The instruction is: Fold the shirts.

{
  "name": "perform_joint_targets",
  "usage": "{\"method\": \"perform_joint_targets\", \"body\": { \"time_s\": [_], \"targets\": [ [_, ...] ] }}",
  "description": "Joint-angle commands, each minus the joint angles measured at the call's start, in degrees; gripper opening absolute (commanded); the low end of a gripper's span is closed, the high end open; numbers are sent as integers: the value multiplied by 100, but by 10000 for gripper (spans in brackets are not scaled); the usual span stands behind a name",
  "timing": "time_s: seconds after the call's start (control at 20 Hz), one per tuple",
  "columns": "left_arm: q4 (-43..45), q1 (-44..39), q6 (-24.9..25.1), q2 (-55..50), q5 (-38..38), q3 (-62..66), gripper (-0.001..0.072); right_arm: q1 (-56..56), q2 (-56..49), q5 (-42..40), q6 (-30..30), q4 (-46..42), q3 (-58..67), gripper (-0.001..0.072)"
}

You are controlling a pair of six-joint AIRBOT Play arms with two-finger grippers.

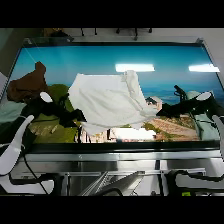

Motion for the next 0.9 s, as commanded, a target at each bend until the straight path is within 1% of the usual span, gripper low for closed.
{"method": "perform_joint_targets", "body": {
  "time_s": [0.0,0.05,0.15,0.2,0.25,0.3,0.35,0.45,0.55,0.65,0.7,0.85],
  "targets": [
    [-785,-426,140,450,1108,-1010,703,-2,4,-22,-2,0,-2,22],
    [-1003,-627,219,435,1248,-1145,703,-2,4,-22,-2,0,-2,22],
    [-1113,-1080,260,299,1464,-1272,702,-2,4,-22,-2,0,-2,22],
    [-1121,-1244,260,219,1631,-1263,611,-2,4,-20,-2,0,-2,22],
    [-1115,-1353,267,149,1827,-1204,330,-2,4,-17,0,0,-2,22],
    [-1108,-1386,361,92,1937,-1071,33,-2,7,0,0,0,-2,22],
    [-1067,-1364,420,42,1952,-855,13,-2,7,26,0,13,-2,22],
    [-1088,-1169,413,116,1700,-358,12,-4,39,122,-26,293,2,21],
    [-1086,-970,413,470,1202,190,11,-74,157,361,-363,1008,146,21],
    [-1093,-837,391,1034,743,774,11,-321,330,741,-640,2083,549,21],
    [-1097,-793,387,1355,599,1078,12,-509,483,894,-887,2830,835,22],
    [-1095,-772,240,2352,437,2194,12,-1156,1038,927,-1495,4750,1869,22]
  ]
}}
